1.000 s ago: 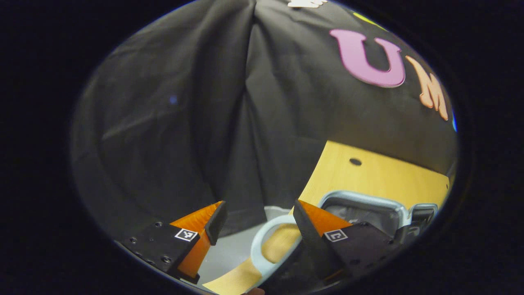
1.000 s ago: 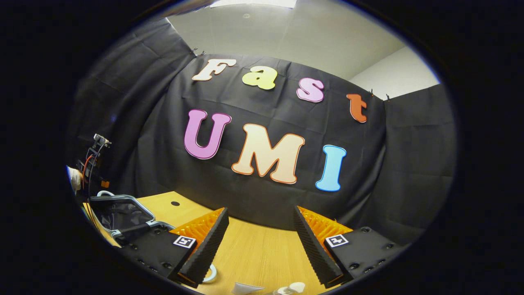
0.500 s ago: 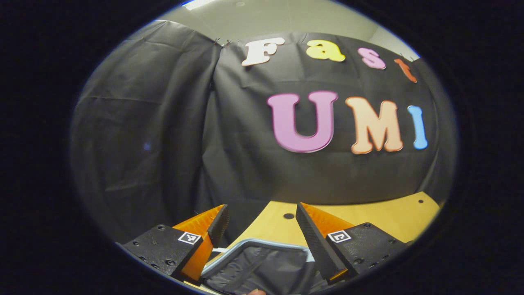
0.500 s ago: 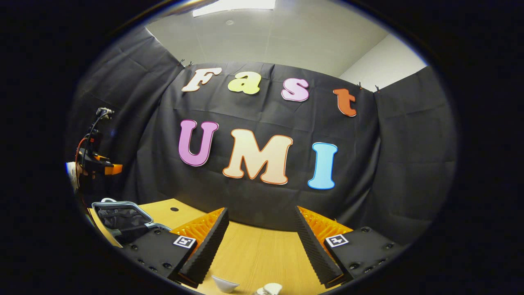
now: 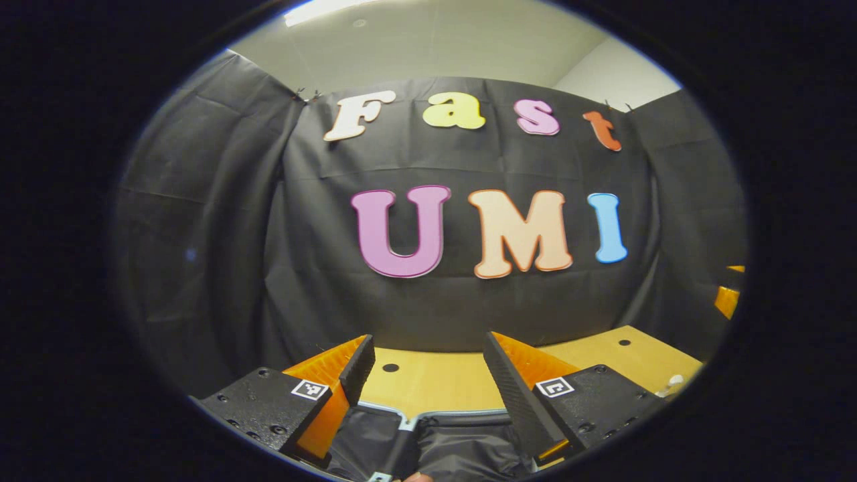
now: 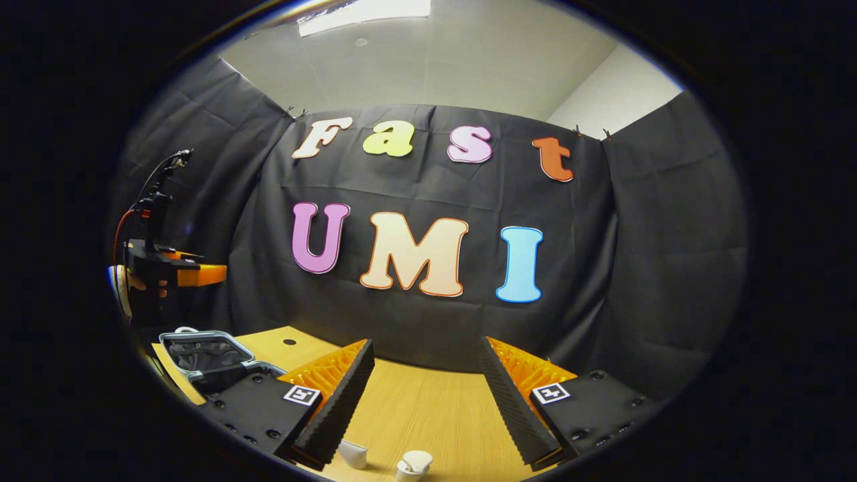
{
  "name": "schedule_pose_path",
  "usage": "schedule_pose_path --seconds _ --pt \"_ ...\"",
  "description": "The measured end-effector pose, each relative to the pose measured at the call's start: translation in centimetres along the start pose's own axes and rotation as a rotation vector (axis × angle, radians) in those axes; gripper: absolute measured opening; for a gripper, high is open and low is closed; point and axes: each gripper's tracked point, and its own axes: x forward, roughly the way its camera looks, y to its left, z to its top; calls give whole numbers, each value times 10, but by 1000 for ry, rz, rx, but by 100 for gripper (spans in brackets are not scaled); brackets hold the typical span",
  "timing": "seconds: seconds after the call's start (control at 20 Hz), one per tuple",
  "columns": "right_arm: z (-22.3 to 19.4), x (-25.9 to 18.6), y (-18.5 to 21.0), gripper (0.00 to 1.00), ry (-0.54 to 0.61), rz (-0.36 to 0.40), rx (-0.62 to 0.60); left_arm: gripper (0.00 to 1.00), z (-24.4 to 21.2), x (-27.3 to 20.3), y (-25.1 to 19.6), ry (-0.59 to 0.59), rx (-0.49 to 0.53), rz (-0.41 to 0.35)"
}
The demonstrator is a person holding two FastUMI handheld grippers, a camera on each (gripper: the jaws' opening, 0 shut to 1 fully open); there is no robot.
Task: First open the suitcase, pack the skin care products into it, and then close the suitcase.
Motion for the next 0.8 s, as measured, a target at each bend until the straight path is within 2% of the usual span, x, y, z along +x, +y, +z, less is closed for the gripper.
schedule_pose_path --seconds 0.05,0.15,0.2,0.25,0.3,0.35,0.45,0.5,0.6,0.7,0.8 --pt "0 -1 -3 98 -4 2 3 96 -3 -2 -14 5 0 -22" --pt "0 -3 -6 100 -9 9 -1 96 -6 -7 -41 16 8 -69" --pt "-2 -4 -8 100 -10 12 -8 100 -8 -7 -52 22 14 -89" --pt "-3 -6 -11 99 -11 13 -15 96 -11 -8 -66 32 18 -117" --pt "-4 -7 -13 99 -11 13 -18 100 -15 -12 -81 39 18 -147" --pt "-4 -8 -16 98 -10 12 -17 96 -18 -13 -97 48 18 -181" --pt "-7 -12 -23 98 -4 8 -11 96 -28 -16 -128 65 19 -241" --pt "-9 -14 -26 99 0 8 -12 100 -34 -19 -142 78 16 -277" --pt "-11 -18 -35 99 5 0 -19 96 -47 -24 -172 101 10 -341" --pt "-13 -24 -44 99 9 -13 -24 100 -59 -28 -199 131 -1 -393" --pt "-15 -29 -53 99 14 -26 -26 96 -73 -33 -219 163 -11 -435"
